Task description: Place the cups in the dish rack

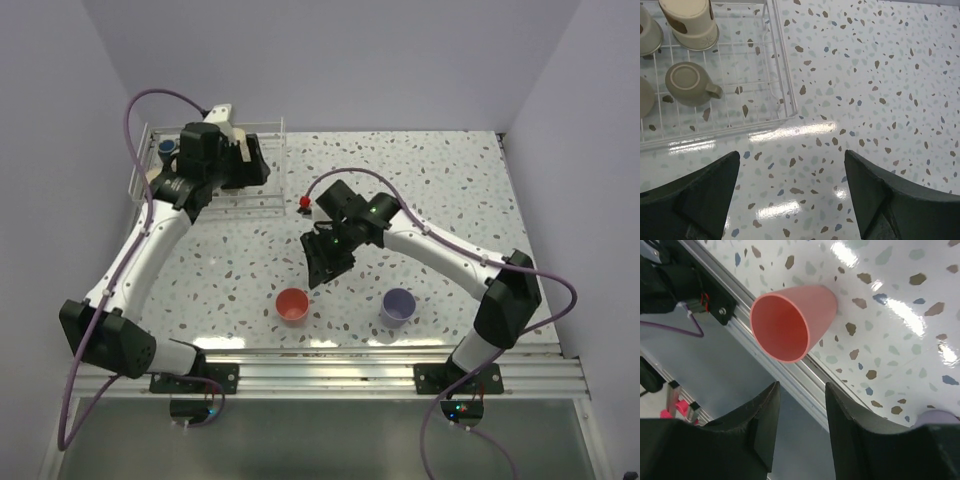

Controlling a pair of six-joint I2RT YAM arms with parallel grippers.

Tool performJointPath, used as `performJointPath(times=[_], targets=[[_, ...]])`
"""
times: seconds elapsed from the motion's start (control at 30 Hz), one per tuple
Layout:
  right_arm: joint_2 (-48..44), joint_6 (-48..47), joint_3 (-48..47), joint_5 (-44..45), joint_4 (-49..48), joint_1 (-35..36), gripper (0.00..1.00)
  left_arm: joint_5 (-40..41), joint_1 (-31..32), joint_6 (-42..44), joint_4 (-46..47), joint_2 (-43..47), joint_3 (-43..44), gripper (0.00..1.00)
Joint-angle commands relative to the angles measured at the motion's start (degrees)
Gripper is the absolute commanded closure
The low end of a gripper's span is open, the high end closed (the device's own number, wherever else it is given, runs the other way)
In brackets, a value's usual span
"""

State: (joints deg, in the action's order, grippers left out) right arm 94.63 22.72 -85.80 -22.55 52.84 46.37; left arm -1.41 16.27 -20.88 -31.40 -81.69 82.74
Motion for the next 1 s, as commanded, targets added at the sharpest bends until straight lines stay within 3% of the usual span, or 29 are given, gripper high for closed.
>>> performJointPath(times=[0.0, 0.4, 0.73, 0.9, 0.93, 0.97], targets=[[0.8, -1.9, 2.4, 2.9, 0.9, 2.3, 0.55, 0.6, 0.3, -2.5, 1.8, 6.6, -2.8, 0.12], [4.9, 2.1, 4.4, 3.0, -4.7, 5.9, 0.59, 1.2, 0.3, -5.7, -0.5, 17.7, -11.4, 0.13], [8.2, 4.0, 3.3, 2.5, -7.0, 6.4, 0.60, 1.2, 0.3, -5.5, -1.2, 19.0, -11.7, 0.13], [10.4, 3.9, 1.8, 5.2, -5.6, 7.3, 0.68, 1.2, 0.4, -5.2, -1.2, 18.2, -11.5, 0.13], [11.2, 3.7, 0.9, 6.0, -5.1, 7.5, 0.72, 1.2, 0.3, -5.0, -1.2, 18.1, -11.3, 0.13], [11.5, 3.4, 0.4, 7.1, -3.5, 7.7, 0.83, 2.5, 0.4, -5.0, -1.2, 18.0, -11.1, 0.13]])
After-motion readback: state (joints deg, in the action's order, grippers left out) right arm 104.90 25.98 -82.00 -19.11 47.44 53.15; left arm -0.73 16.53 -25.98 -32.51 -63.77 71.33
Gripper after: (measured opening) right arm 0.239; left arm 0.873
